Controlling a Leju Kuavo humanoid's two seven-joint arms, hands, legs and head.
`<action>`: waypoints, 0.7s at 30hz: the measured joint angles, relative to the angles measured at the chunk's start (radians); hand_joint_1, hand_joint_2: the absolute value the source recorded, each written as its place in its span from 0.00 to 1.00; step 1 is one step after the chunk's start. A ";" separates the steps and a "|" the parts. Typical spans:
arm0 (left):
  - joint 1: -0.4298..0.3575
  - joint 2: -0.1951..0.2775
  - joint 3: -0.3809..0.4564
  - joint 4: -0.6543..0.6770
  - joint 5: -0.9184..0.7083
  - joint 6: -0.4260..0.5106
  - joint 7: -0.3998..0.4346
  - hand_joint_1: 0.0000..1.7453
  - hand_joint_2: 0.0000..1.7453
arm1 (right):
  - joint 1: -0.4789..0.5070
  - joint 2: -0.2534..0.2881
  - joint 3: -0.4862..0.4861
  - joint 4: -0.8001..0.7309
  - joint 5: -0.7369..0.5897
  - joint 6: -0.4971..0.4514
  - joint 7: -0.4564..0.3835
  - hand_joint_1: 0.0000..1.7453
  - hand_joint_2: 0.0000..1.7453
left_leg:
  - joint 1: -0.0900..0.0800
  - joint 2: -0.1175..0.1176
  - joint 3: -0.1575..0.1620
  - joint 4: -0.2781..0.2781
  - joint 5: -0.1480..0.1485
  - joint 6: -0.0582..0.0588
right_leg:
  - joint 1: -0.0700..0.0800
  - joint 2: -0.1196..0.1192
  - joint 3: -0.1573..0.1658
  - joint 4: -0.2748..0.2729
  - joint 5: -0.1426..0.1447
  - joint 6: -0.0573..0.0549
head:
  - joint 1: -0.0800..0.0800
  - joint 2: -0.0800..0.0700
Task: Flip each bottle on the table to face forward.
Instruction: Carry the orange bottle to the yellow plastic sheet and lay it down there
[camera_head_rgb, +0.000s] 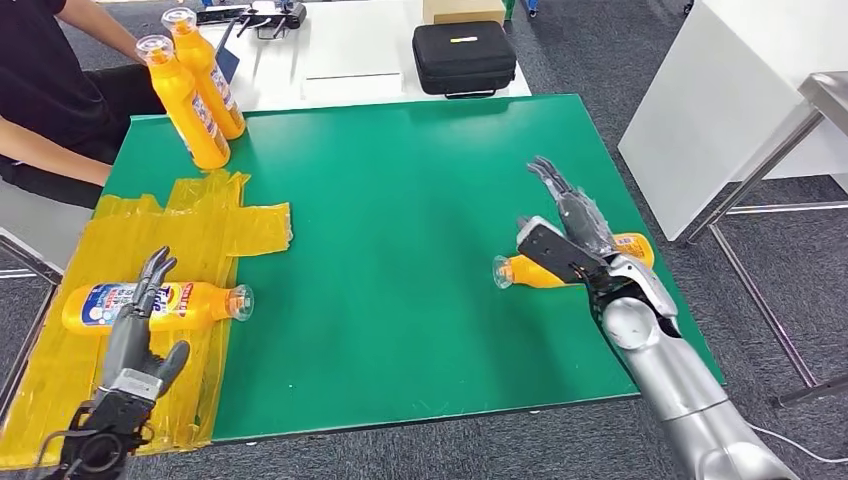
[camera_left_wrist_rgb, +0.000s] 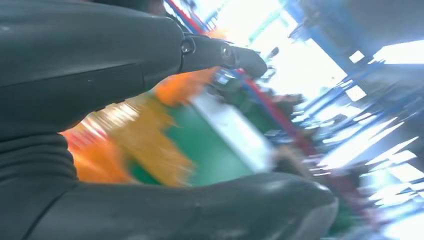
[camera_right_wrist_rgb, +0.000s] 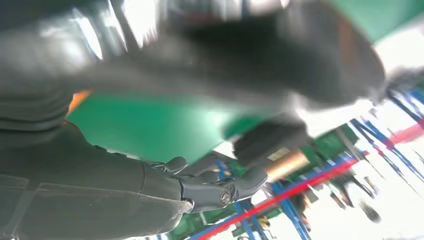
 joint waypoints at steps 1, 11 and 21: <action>0.036 -0.034 0.045 -0.058 0.020 -0.033 0.000 0.00 0.00 | 0.026 -0.023 -0.011 -0.023 0.022 0.025 0.008 0.00 1.00 | 0.000 0.000 0.000 0.000 0.000 0.001 | 0.000 0.000 0.000 0.000 0.000 0.000 | 0.000 0.000; 0.223 -0.248 0.426 -0.360 0.084 -0.286 0.000 0.00 0.00 | 0.327 -0.202 -0.261 -0.239 0.218 0.209 -0.048 0.00 1.00 | -0.002 -0.003 0.002 0.000 -0.005 0.003 | 0.000 -0.001 0.003 0.000 -0.002 0.003 | -0.001 0.000; 0.231 -0.330 0.523 -0.355 0.130 -0.401 0.033 0.00 0.00 | 0.383 -0.422 -0.395 -0.241 0.374 0.280 -0.096 0.00 1.00 | -0.002 -0.003 0.003 0.000 -0.004 0.004 | -0.001 -0.001 0.005 0.000 -0.002 0.004 | -0.001 0.000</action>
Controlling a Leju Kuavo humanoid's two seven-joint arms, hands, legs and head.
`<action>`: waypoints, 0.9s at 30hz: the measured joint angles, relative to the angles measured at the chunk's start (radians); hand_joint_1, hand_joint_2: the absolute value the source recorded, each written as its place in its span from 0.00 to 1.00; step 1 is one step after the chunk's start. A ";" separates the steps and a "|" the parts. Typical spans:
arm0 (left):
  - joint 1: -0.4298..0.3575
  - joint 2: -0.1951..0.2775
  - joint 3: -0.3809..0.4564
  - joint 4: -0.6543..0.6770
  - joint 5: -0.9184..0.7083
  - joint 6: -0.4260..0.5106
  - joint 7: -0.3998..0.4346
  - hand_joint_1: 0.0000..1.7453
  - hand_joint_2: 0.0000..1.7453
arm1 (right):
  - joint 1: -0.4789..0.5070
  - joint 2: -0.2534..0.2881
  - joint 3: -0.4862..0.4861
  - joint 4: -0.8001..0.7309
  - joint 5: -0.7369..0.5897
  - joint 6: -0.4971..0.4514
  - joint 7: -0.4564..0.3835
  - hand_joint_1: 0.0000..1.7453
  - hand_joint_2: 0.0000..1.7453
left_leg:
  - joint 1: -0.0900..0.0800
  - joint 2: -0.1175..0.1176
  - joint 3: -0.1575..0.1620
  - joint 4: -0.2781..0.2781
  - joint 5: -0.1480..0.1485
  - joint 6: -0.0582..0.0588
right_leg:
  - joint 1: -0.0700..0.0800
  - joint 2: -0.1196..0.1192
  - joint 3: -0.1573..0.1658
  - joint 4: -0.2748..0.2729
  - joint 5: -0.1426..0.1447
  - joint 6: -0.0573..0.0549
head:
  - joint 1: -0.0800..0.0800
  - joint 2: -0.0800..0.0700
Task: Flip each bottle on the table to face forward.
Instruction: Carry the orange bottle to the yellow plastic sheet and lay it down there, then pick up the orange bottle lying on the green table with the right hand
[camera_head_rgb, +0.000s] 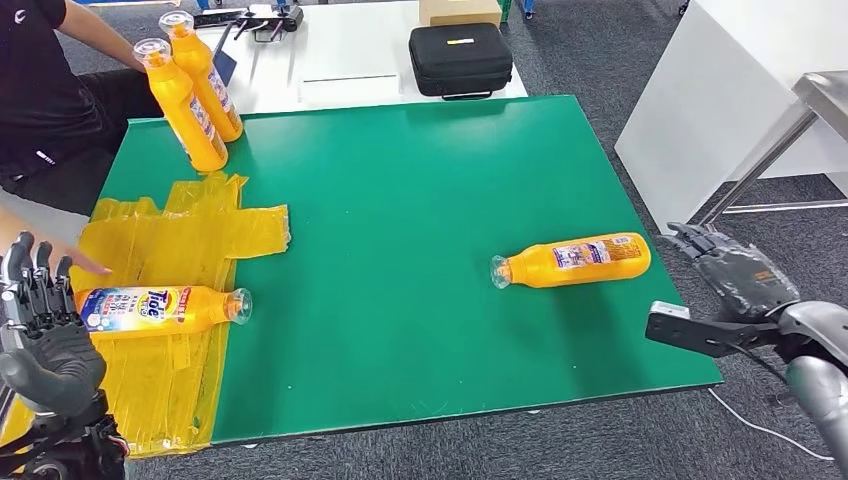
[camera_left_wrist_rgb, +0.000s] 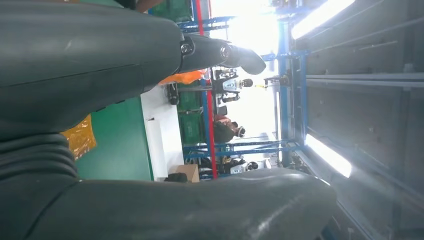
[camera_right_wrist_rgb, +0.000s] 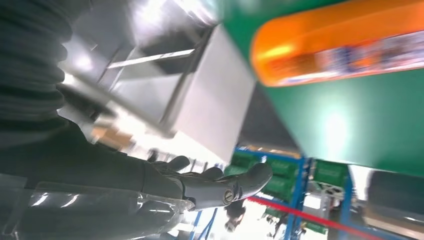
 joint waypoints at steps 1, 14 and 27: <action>0.001 -0.005 0.010 0.001 0.003 -0.008 0.000 0.00 0.00 | -0.012 -0.014 0.001 0.011 0.019 -0.001 -0.001 0.00 1.00 | 0.000 0.000 0.000 0.000 0.000 0.000 | 0.000 0.000 0.000 0.000 0.000 0.000 | 0.000 0.000; 0.031 -0.047 0.078 0.001 0.004 -0.059 -0.009 0.00 0.00 | -0.223 -0.026 0.172 0.261 0.159 -0.032 0.017 0.00 1.00 | 0.001 0.003 0.001 0.000 0.001 0.000 | 0.001 0.000 0.001 0.000 0.000 0.000 | 0.000 0.000; 0.007 -0.060 0.082 0.028 0.002 -0.067 -0.004 0.00 0.00 | -0.433 0.067 0.392 0.523 0.182 -0.055 -0.002 0.00 1.00 | 0.001 0.005 0.001 0.000 0.001 0.000 | 0.001 0.002 0.001 0.000 0.000 0.000 | 0.000 0.000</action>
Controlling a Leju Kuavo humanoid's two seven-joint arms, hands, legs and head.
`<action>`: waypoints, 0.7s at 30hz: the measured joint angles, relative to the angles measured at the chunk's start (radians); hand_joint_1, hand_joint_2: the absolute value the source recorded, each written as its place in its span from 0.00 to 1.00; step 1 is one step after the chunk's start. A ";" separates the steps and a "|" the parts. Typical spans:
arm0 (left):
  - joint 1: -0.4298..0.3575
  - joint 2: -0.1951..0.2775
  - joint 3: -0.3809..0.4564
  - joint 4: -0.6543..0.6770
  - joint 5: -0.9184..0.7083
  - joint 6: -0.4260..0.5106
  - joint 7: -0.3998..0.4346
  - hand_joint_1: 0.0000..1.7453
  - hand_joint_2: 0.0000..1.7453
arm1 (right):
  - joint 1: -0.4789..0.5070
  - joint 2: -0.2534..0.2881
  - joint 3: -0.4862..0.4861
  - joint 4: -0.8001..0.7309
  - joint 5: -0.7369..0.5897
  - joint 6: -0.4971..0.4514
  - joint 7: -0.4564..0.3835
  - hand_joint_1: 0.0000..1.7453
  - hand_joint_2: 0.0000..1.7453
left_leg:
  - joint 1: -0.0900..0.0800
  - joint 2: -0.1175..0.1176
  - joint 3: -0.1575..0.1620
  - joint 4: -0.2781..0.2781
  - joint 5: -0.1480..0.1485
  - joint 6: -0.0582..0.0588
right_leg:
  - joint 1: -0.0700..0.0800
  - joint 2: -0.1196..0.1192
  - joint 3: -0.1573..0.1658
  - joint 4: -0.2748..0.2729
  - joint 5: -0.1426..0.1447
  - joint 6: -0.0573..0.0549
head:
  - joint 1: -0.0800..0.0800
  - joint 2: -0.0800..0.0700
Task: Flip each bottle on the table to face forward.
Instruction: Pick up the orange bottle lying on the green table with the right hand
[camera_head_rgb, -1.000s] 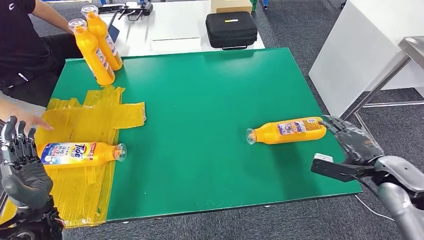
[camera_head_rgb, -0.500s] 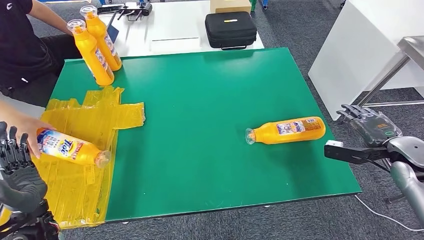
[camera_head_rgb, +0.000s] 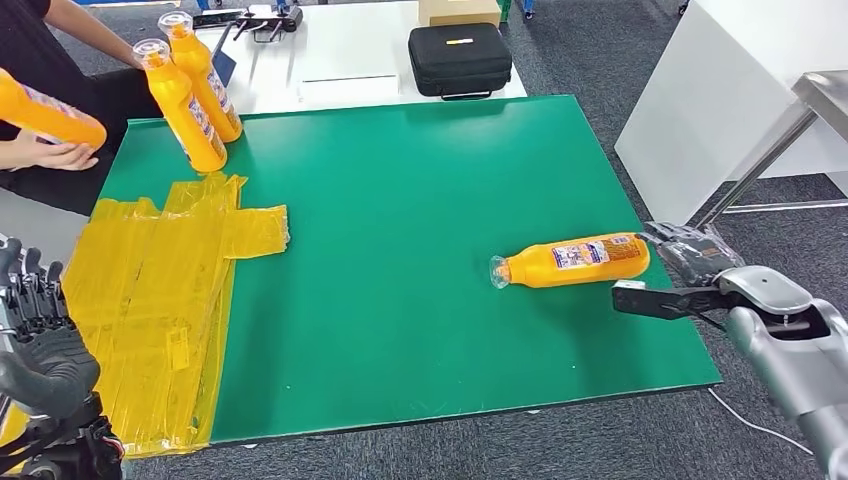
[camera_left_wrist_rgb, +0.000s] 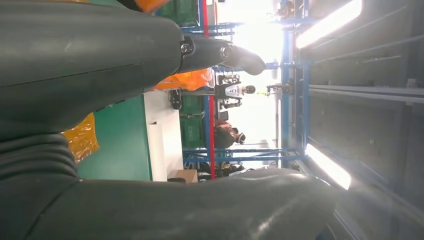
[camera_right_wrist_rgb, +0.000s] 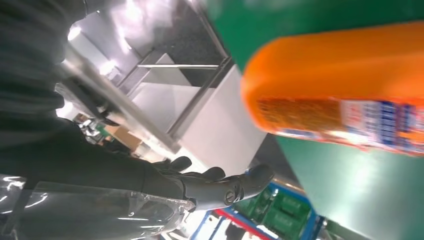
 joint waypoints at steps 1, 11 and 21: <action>0.001 0.000 0.002 0.000 0.004 0.004 -0.001 0.00 0.00 | -0.035 0.017 0.024 0.038 0.004 -0.007 -0.006 0.00 1.00 | 0.000 0.000 0.000 0.000 0.000 0.000 | 0.000 0.000 0.000 0.000 0.000 0.000 | 0.000 0.000; 0.058 -0.018 0.036 -0.029 0.007 0.035 -0.010 0.00 0.00 | -0.380 0.213 0.231 0.418 0.012 -0.043 -0.039 0.00 1.00 | 0.001 -0.001 0.000 0.000 0.002 -0.001 | 0.001 0.000 0.000 0.001 0.000 0.000 | 0.000 0.000; 0.097 -0.063 0.117 -0.096 0.009 0.041 -0.005 0.00 0.00 | -0.579 0.364 0.409 0.687 -0.002 0.217 -0.086 0.00 1.00 | 0.001 -0.002 0.000 0.000 0.002 0.000 | 0.000 -0.001 0.000 0.001 0.000 0.000 | 0.000 0.000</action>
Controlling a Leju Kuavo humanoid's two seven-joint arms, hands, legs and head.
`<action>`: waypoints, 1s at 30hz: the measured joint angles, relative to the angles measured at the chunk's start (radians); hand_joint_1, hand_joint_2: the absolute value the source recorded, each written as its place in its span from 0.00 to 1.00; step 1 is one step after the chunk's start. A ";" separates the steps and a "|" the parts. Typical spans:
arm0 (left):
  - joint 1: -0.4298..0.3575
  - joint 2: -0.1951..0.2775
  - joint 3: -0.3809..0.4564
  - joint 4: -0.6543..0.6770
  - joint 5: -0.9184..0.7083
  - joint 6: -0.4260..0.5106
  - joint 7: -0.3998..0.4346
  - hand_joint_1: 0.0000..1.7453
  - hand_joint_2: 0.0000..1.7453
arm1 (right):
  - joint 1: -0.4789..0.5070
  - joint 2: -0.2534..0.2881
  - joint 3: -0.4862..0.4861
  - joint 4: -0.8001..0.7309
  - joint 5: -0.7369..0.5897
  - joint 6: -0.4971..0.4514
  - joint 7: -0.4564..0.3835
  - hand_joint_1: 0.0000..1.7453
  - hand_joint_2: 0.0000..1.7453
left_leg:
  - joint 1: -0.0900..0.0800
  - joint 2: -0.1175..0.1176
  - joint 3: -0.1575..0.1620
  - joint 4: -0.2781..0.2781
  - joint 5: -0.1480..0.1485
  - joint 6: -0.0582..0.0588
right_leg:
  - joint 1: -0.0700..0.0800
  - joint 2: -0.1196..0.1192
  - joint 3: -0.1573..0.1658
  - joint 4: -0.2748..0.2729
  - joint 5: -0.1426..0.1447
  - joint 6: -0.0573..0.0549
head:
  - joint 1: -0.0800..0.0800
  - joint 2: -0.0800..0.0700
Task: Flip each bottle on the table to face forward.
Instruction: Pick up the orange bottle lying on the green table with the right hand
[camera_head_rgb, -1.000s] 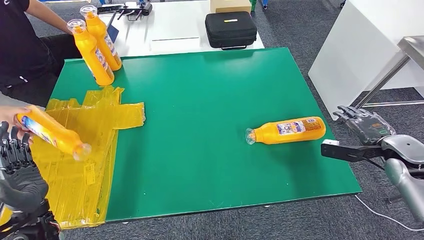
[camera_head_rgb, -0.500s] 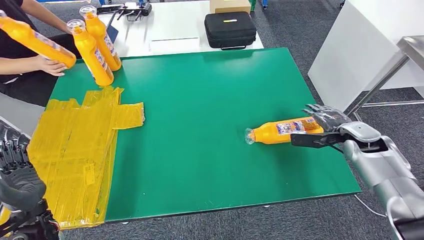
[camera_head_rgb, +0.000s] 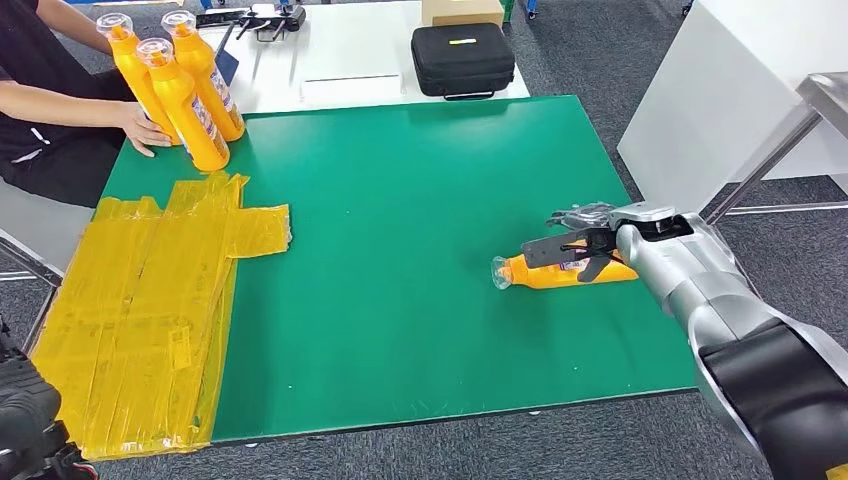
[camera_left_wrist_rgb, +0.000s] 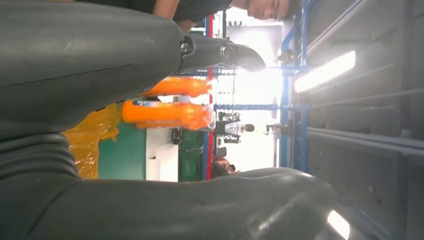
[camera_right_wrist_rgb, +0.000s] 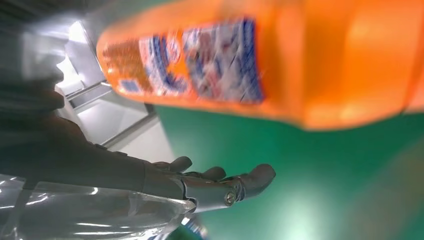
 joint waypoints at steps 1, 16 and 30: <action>0.005 -0.005 0.009 -0.007 0.000 -0.003 0.000 0.00 0.00 | -0.014 0.008 0.015 0.016 -0.008 0.024 -0.013 0.00 1.00 | 0.000 0.000 0.000 0.000 0.000 0.000 | 0.000 0.000 0.000 0.000 0.000 0.000 | 0.000 0.000; 0.068 -0.067 0.100 -0.073 -0.009 -0.056 0.002 0.00 0.00 | -0.175 -0.013 0.097 0.057 -0.146 0.139 -0.121 0.00 1.00 | 0.000 0.000 0.000 0.000 0.000 0.000 | 0.000 0.000 0.000 0.000 0.000 0.000 | 0.000 0.000; 0.054 -0.132 0.147 -0.106 -0.018 -0.066 0.030 0.00 0.00 | -0.231 0.010 0.268 0.081 -0.189 0.163 -0.056 0.00 1.00 | 0.000 0.000 0.001 0.000 0.000 0.000 | 0.000 0.000 0.000 0.000 0.000 0.000 | 0.000 0.000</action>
